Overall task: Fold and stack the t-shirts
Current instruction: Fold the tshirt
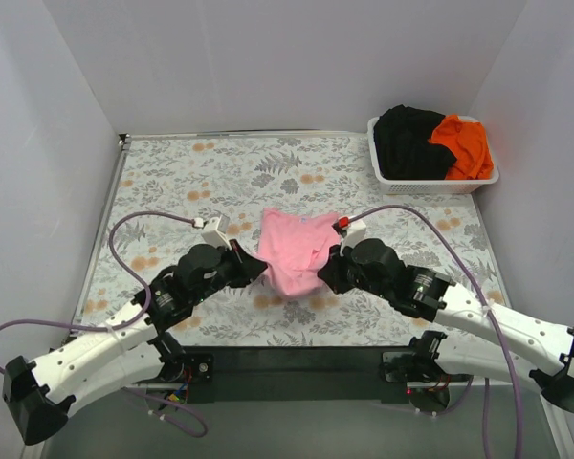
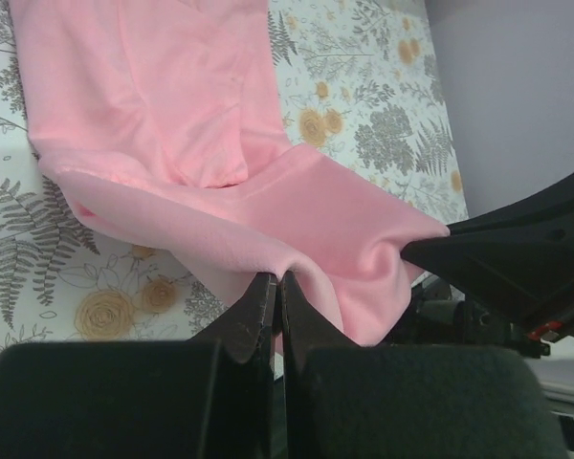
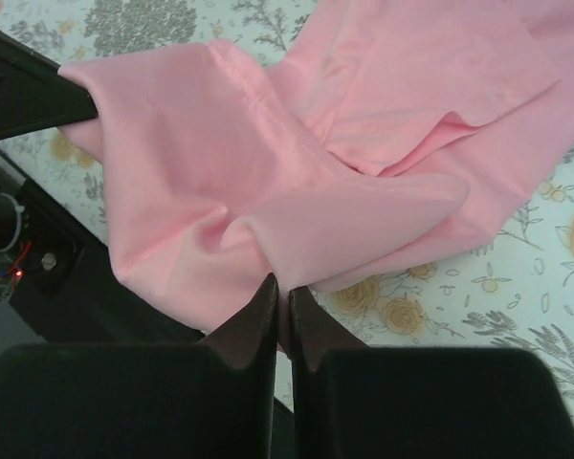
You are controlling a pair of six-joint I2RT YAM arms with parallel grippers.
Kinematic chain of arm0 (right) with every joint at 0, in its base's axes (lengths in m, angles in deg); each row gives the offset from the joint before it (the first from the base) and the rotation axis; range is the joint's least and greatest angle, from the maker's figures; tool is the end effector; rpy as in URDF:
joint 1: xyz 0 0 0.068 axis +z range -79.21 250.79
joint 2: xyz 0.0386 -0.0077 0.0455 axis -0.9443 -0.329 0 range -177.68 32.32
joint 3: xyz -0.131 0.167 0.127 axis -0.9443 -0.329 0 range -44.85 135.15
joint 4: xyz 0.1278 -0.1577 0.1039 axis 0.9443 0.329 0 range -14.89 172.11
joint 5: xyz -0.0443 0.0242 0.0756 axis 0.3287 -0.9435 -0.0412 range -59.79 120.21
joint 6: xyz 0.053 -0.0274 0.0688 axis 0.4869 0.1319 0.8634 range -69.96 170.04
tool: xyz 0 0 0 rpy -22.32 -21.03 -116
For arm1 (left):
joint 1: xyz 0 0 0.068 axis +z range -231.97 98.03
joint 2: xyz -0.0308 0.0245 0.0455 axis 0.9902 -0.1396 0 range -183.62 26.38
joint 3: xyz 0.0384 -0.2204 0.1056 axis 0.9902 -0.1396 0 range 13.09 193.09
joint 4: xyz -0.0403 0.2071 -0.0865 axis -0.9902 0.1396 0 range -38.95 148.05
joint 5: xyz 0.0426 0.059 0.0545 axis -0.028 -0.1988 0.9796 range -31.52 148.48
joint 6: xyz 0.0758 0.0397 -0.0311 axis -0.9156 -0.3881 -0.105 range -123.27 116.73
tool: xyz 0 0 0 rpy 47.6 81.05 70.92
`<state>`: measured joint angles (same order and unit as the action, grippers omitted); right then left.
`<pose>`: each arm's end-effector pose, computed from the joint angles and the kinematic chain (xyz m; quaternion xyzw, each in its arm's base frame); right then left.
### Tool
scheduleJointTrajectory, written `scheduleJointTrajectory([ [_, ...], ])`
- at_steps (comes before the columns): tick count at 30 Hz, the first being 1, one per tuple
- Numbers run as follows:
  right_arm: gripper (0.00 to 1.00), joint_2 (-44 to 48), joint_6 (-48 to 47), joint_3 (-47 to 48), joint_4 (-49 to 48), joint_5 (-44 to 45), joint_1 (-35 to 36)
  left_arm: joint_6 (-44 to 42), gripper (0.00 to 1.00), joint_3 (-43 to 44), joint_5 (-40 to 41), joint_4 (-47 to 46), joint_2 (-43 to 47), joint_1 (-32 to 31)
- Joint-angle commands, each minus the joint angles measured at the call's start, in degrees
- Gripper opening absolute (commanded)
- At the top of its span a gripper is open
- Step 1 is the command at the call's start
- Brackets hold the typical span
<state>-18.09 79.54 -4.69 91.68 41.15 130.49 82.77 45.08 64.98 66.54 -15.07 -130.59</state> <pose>0.1255 0.1842 0.2490 -0.1727 0.8317 0.3083 0.4283 0.1381 -0.1427 0.2303 -0.2989 0.7875 -0.4770 0.2510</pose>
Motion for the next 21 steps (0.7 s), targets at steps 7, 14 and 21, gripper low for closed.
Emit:
scheduleJointTrajectory([
  [7, 0.01, -10.57, -7.26, 10.81, -2.60, 3.57, -9.42, -6.32, 0.00, 7.82, 9.76, -5.71, -13.12, 0.28],
  [14, 0.01, -14.71, -9.19, 11.52, -7.34, -2.85, -17.33, -9.22, 0.00, 10.20, 5.64, -12.93, -22.00, 6.95],
  [21, 0.01, -21.65, -11.30, 15.20, -10.42, -10.40, -24.71, -10.98, 0.00, 14.42, 1.41, -17.15, -29.56, 10.56],
])
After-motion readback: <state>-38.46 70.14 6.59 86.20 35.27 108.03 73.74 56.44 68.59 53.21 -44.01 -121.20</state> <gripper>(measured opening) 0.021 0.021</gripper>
